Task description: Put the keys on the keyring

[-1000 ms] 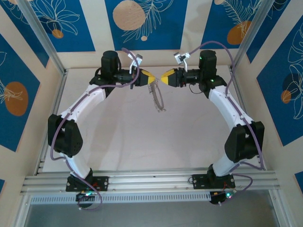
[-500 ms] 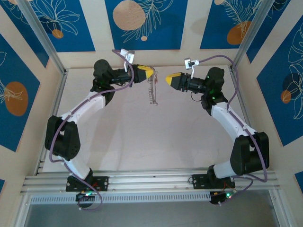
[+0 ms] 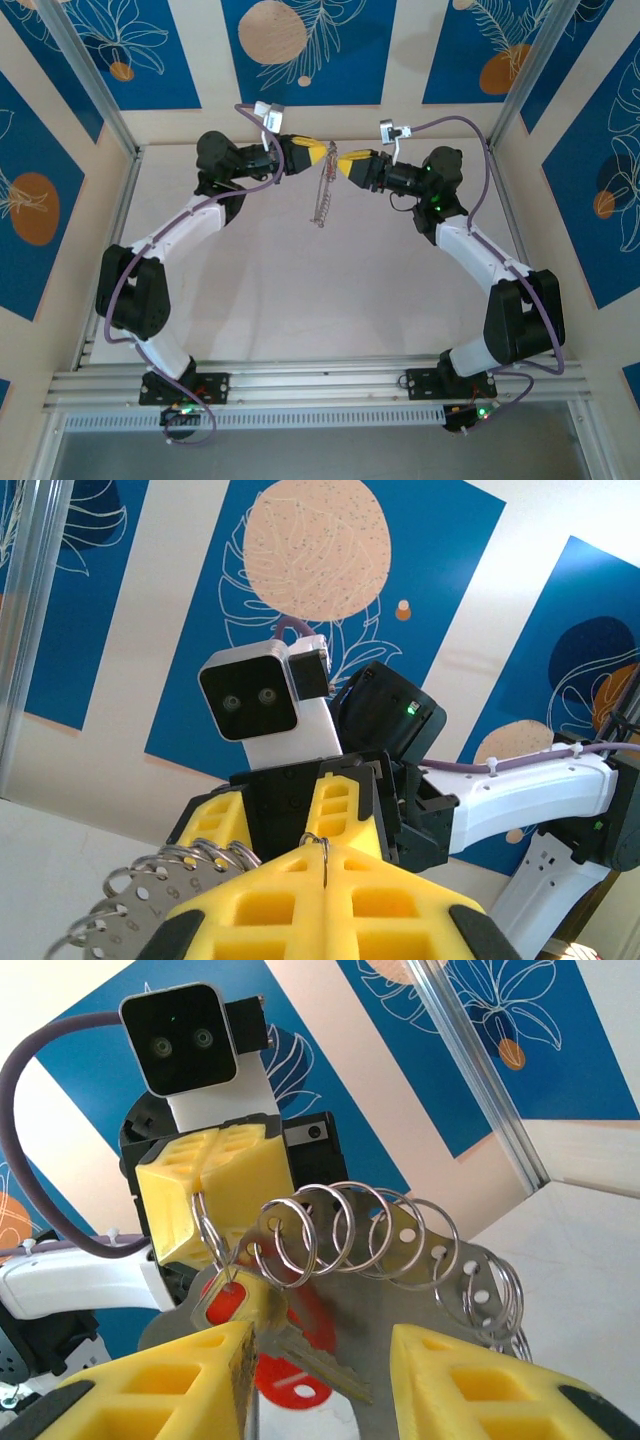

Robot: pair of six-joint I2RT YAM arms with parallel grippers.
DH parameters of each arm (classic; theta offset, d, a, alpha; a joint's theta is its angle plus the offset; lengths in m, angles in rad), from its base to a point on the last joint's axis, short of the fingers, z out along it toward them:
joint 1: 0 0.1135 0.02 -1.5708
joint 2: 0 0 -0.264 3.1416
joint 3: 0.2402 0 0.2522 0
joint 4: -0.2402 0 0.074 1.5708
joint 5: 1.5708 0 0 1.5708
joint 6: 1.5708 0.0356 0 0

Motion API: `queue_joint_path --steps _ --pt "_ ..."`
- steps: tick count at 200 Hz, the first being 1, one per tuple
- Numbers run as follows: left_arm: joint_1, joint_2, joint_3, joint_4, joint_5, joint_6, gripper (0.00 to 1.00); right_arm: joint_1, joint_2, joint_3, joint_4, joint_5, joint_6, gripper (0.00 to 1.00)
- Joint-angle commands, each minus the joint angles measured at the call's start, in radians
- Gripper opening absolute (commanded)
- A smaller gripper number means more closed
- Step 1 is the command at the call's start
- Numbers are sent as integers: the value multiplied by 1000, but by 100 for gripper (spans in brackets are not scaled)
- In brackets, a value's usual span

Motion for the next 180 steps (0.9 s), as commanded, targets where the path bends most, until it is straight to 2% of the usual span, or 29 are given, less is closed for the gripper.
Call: queue_joint_path --steps 1,58,115,160,180 --pt "-13 -16 -5 66 -16 -7 0 1 -39 15 20 24 -20 40" --pt "-15 -18 -8 60 -16 -3 0 0 -78 19 -1 23 -42 38" --pt "-19 -18 2 18 -14 18 0 15 -50 57 3 1 -35 35" --pt "-23 -16 6 6 -10 27 0 24 -34 75 -3 -3 -39 29" --pt "-23 -15 9 5 -12 27 0 23 -27 76 -8 -13 -39 22"
